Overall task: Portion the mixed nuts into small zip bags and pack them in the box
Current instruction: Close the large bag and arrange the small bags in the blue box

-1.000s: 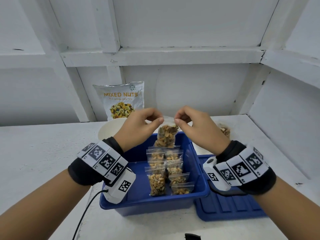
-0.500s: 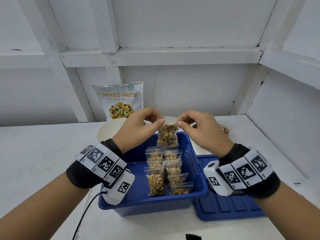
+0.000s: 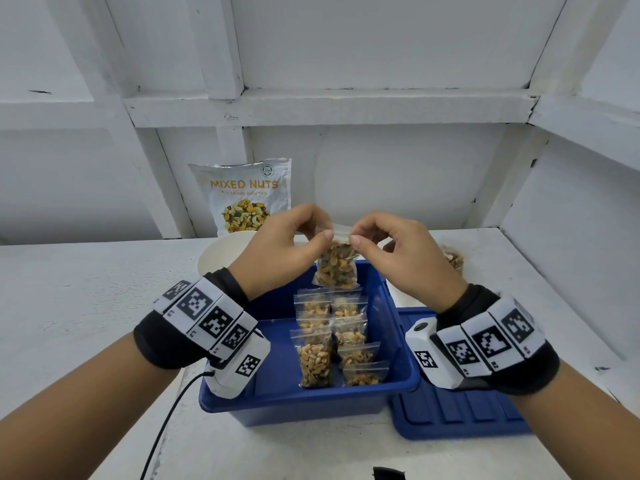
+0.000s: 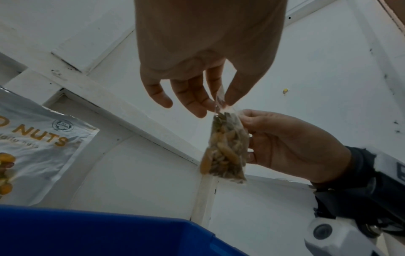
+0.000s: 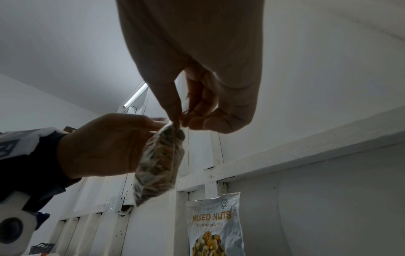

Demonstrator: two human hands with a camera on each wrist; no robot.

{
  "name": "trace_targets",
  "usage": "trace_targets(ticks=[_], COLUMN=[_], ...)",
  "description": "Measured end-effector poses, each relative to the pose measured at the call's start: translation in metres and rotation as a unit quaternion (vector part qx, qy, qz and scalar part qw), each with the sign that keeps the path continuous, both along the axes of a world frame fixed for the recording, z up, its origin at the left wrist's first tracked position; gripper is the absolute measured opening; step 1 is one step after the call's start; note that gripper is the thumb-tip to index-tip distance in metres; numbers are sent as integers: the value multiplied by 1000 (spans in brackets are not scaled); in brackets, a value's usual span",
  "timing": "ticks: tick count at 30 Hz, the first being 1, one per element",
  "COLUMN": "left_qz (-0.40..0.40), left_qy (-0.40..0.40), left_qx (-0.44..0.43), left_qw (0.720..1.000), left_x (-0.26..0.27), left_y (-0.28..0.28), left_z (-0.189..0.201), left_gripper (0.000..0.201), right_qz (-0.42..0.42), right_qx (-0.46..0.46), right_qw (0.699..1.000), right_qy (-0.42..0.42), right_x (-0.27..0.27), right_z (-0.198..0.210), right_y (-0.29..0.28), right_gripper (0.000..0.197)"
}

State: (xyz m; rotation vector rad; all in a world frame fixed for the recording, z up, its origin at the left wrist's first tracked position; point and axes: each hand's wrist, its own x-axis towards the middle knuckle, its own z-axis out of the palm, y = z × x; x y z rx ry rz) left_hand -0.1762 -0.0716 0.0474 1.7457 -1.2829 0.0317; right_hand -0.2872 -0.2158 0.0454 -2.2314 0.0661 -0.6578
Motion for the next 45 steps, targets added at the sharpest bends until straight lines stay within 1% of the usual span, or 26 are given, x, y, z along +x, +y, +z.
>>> trace_targets(ticks=[4,7,9,12,16,19,22,24,27,31,33,34,35,37,38,42,45], left_qz=[0,0,-2,-4,-15,-15,-20,-22,-26,-43,-66,-78,-88,-125,-148,-202,-220], left_qy=[-21,-46,-62,-64,-60,-52,-79,-97,-111,-111,-92,-89,-97,-115,-113,-95,-97], left_qx=[21,15,5,-3,0,31,64,82,90,124,179,230,292,398,437,569,637], left_qw=[1000,999,998,998,998,998,995,992,989,985,977,966,947,902,880,791,732], left_x=[3,5,6,6,7,9,10,11,10,7,4,3,3,5,5,5,5], left_y=[-1,-2,-3,-3,-2,-1,0,0,-1,-4,-7,-9,-11,-16,-19,-32,-39], left_z=[0,-3,-6,-6,-7,-8,-7,-6,-4,-2,3,5,6,3,0,-18,-31], left_gripper=[6,6,15,18,19,30,38,38,33,37,40,37,30,13,11,11,5], right_qz=[1,-3,-5,-8,-6,2,14,17,19,32,52,59,58,23,-4,-96,-138], right_qx=[-19,-17,-16,-17,-12,-29,-44,-51,-52,-34,-42,-48,-50,-42,-37,-18,-17], right_qw=[1000,1000,1000,1000,1000,999,999,998,998,999,995,992,991,991,992,984,972], right_qy=[-14,-7,-2,-2,-6,-14,-20,-21,-19,23,74,97,112,123,123,149,188], right_x=[1,1,2,3,3,3,3,3,3,-1,-4,-6,-8,-11,-12,-11,-11], right_z=[0,-2,-3,-2,-3,-4,-6,-8,-10,-11,-11,-11,-11,-12,-14,-28,-42], right_y=[1,2,4,4,2,2,2,2,1,-3,-8,-13,-18,-34,-44,-87,-112], right_gripper=[10,8,6,3,5,7,8,7,5,9,7,6,6,8,8,13,17])
